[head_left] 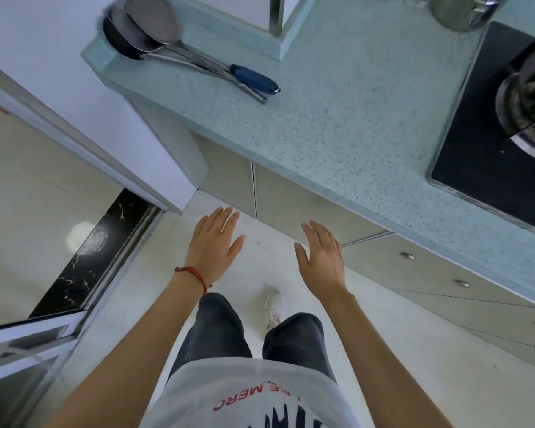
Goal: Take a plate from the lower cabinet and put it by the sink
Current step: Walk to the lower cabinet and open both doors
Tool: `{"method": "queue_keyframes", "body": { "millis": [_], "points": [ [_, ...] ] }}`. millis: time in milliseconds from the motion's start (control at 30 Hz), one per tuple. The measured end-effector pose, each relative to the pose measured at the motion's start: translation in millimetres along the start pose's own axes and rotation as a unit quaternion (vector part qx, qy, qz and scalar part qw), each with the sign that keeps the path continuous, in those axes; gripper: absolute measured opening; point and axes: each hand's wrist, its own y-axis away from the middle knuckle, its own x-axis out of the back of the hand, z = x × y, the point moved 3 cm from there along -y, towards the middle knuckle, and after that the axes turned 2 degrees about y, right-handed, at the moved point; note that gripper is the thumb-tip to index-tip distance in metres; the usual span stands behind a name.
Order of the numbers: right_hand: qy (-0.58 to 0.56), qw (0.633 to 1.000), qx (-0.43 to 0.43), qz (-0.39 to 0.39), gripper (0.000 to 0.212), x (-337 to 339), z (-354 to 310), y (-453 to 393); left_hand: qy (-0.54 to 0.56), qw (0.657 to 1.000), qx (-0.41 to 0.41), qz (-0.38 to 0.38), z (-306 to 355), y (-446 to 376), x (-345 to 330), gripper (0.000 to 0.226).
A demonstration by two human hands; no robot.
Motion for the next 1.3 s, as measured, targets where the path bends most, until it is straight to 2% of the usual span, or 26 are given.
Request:
{"method": "queue_keyframes", "body": {
  "millis": [133, 233, 300, 433, 533, 633, 700, 733, 800, 867, 967, 1033, 1167, 1300],
  "points": [
    [-0.136, 0.988, -0.078, 0.007, 0.044, -7, -18, -22, 0.024, 1.000, -0.011, -0.009, -13, -26, 6, 0.060],
    [-0.232, 0.960, -0.153, 0.024, 0.040, -15, -37, -40, 0.066, 0.998, -0.018, -0.014, -27, -49, 10, 0.064],
    [-0.308, 0.927, -0.209, 0.038, 0.038, -21, -51, -50, 0.121, 0.992, -0.012, -0.021, -37, -63, 10, 0.060],
    [-0.459, 0.832, -0.302, 0.081, 0.033, -40, -73, -73, 0.269, 0.962, 0.045, -0.021, -56, -91, 13, 0.046],
    [-0.536, 0.764, -0.342, 0.108, 0.029, -52, -82, -89, 0.334, 0.941, 0.052, -0.031, -63, -107, 12, 0.044],
    [-0.581, 0.723, -0.353, 0.122, 0.023, -62, -85, -102, 0.392, 0.917, 0.059, -0.041, -61, -119, 8, 0.041],
    [-0.625, 0.684, -0.353, 0.131, 0.023, -68, -84, -112, 0.450, 0.887, 0.093, -0.043, -58, -129, 6, 0.037],
    [-0.653, 0.658, -0.351, 0.132, 0.024, -71, -83, -117, 0.490, 0.862, 0.124, -0.042, -58, -135, 4, 0.034],
    [-0.706, 0.606, -0.343, 0.128, 0.025, -76, -82, -126, 0.588, 0.781, 0.201, -0.052, -59, -145, 3, 0.025],
    [-0.743, 0.566, -0.335, 0.125, 0.019, -78, -83, -135, 0.670, 0.698, 0.242, -0.069, -58, -151, 2, 0.016],
    [-0.772, 0.534, -0.320, 0.128, 0.019, -76, -87, -145, 0.732, 0.632, 0.243, -0.077, -60, -160, 1, 0.013],
    [-0.782, 0.522, -0.315, 0.129, 0.021, -75, -88, -149, 0.754, 0.608, 0.233, -0.086, -59, -165, 1, 0.019],
    [-0.805, 0.491, -0.307, 0.129, 0.022, -76, -90, -154, 0.774, 0.586, 0.213, -0.109, -58, -169, 0, 0.019],
    [-0.815, 0.482, -0.295, 0.126, 0.026, -77, -91, -158, 0.792, 0.561, 0.205, -0.127, -58, -171, -2, 0.020]
  ]
}}
